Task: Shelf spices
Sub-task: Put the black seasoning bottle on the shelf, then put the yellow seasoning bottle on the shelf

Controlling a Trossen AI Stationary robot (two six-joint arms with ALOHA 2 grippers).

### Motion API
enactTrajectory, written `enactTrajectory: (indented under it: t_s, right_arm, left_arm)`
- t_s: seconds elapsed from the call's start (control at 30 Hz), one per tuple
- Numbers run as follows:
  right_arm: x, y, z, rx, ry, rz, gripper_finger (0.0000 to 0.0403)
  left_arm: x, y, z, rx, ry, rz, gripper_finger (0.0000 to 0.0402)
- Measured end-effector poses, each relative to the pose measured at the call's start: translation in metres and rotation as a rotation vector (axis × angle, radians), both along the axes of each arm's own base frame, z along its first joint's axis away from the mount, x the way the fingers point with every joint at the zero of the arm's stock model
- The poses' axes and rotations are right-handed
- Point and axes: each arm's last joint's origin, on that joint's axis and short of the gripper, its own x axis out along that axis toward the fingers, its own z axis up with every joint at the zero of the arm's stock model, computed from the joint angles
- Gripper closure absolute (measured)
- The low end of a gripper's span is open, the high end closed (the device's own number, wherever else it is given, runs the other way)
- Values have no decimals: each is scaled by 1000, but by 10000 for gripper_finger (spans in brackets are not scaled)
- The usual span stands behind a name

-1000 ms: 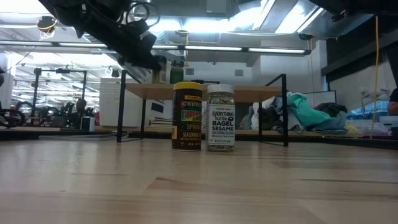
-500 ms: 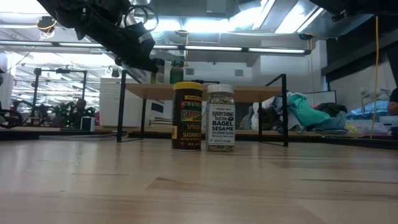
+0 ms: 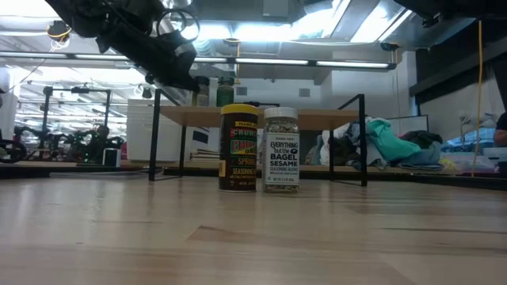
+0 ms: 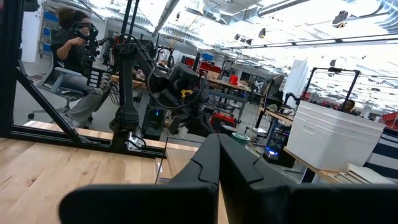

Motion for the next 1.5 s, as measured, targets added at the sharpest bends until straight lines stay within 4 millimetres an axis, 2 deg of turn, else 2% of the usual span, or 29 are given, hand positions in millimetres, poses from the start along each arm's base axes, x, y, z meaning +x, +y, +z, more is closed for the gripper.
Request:
enactTrajectory:
  t_s: [0.23,0.5,0.87,1.03,1.17,1.27,1.37,1.5]
  right_arm:
    - [0,0,0,0,0,0,397]
    - [0,0,0,2,-1,-10,397]
    - [0,0,0,3,1,-11,397]
    - [0,0,0,3,1,-11,397]
    - [0,0,0,3,1,-11,397]
    - [0,0,0,3,1,-11,397]
    - [0,0,0,3,1,-11,397]
    - [0,-1,0,6,0,-29,397]
  left_arm:
    - [0,2,-2,-9,2,-10,399]
    - [8,3,-12,-43,39,-59,398]
    - [17,-39,21,71,-26,-257,396]
    - [27,-66,21,47,11,-404,392]
    - [40,-91,10,-5,60,-518,345]
    - [50,-112,5,-28,75,-602,285]
    - [64,-132,8,-1,102,-653,220]
    - [81,-143,6,3,234,-673,152]
